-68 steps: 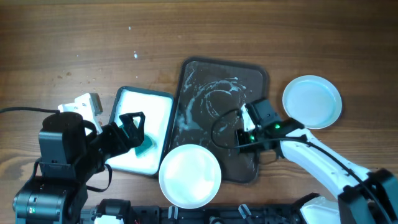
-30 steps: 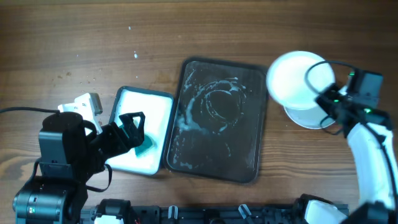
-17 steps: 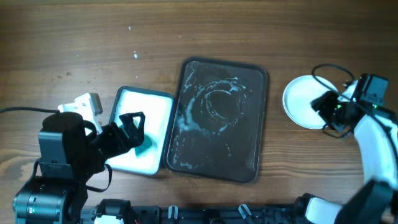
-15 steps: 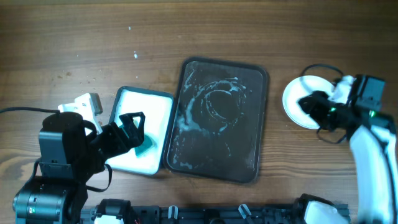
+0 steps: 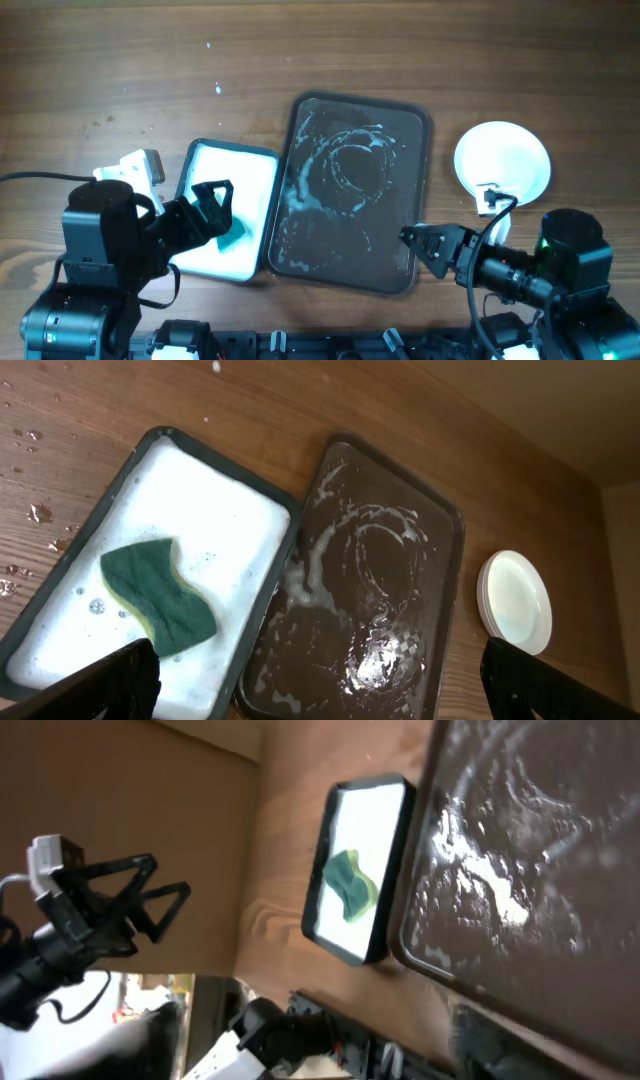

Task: Clean dirty plates on tray and stack at the side

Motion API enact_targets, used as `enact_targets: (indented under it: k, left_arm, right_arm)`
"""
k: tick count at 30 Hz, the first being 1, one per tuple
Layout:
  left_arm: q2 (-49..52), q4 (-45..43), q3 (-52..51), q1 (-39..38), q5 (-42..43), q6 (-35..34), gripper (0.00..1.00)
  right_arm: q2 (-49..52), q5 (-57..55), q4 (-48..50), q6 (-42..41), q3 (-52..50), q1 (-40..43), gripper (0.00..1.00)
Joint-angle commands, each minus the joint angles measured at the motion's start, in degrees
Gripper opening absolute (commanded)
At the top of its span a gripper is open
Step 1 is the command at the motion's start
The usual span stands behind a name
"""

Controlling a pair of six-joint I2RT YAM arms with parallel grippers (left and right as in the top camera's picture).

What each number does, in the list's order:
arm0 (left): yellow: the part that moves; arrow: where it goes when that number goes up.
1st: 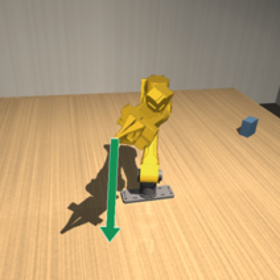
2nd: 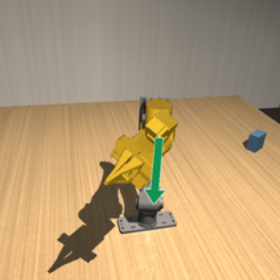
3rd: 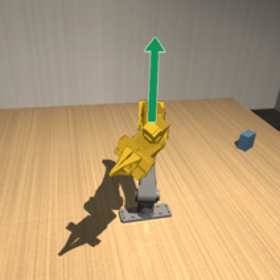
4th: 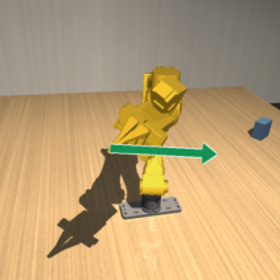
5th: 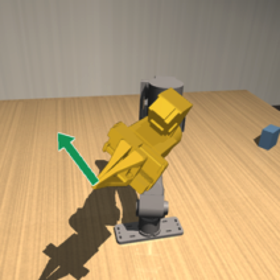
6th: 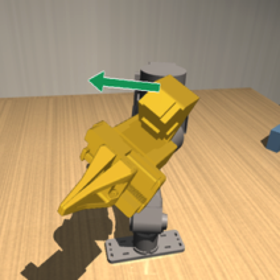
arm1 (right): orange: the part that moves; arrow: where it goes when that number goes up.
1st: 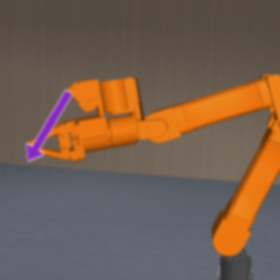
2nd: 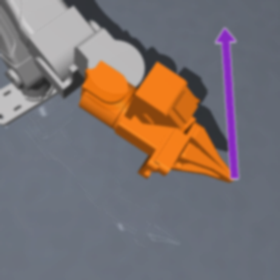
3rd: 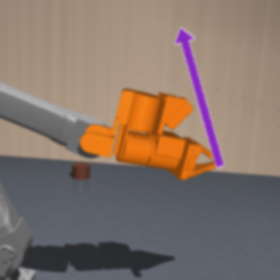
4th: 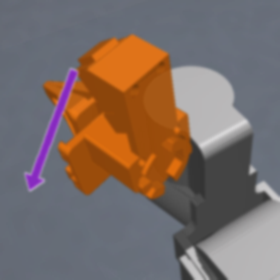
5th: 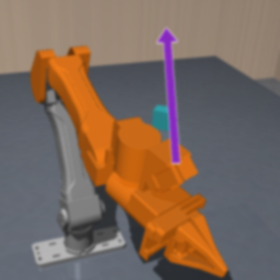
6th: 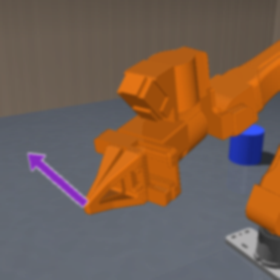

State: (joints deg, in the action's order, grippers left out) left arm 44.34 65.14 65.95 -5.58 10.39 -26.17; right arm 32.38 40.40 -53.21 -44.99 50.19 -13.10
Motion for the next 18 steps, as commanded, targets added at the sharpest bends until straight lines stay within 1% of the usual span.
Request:
enact_targets:
  k: [1, 3, 4, 5, 7, 9, 10, 12, 13, 15, 18]
  left_arm:
    - [0.0, -0.1, 0.7, 0.3, 0.5, 0.5, 1.00]
    - [0.0, -0.1, 0.7, 0.3, 0.5, 0.5, 1.00]
    - [0.0, -0.1, 0.7, 0.3, 0.5, 0.5, 1.00]
    - [0.0, -0.1, 0.7, 0.3, 0.5, 0.5, 1.00]
    - [0.0, -0.1, 0.7, 0.3, 0.5, 0.5, 1.00]
    - [0.0, -0.1, 0.7, 0.3, 0.5, 0.5, 1.00]
    - [0.0, -0.1, 0.7, 0.3, 0.5, 0.5, 1.00]
    - [0.0, -0.1, 0.7, 0.3, 0.5, 0.5, 1.00]
    - [0.0, -0.1, 0.7, 0.3, 0.5, 0.5, 1.00]
    - [0.0, -0.1, 0.7, 0.3, 0.5, 0.5, 1.00]
    - [0.0, -0.1, 0.7, 0.3, 0.5, 0.5, 1.00]
  right_arm:
    - [-1.3, -8.7, -0.4, -4.3, 0.0, -1.2, 1.00]
    - [-2.3, -16.2, -0.4, -5.6, -1.3, -1.2, 1.00]
    - [-3.8, -22.1, 0.2, -6.5, -2.8, -1.3, 1.00]
    - [-6.1, -25.1, 2.5, -5.8, -5.0, -1.1, 1.00]
    - [-11.5, -27.7, 11.8, 4.0, -10.8, -1.1, 1.00]
    - [-17.0, -26.0, 24.2, 19.6, -17.7, -1.1, 1.00]
    - [-19.2, -24.9, 28.4, 25.5, -20.6, -1.0, 1.00]
    - [-23.8, -24.5, 32.2, 34.1, -26.4, -0.2, 1.00]
    - [-25.8, -24.5, 32.4, 36.2, -28.9, 1.0, 1.00]
    - [-28.5, -24.5, 33.5, 36.2, -32.6, 3.5, 1.00]
    - [-32.2, -24.5, 38.5, 35.9, -38.3, 7.1, 1.00]
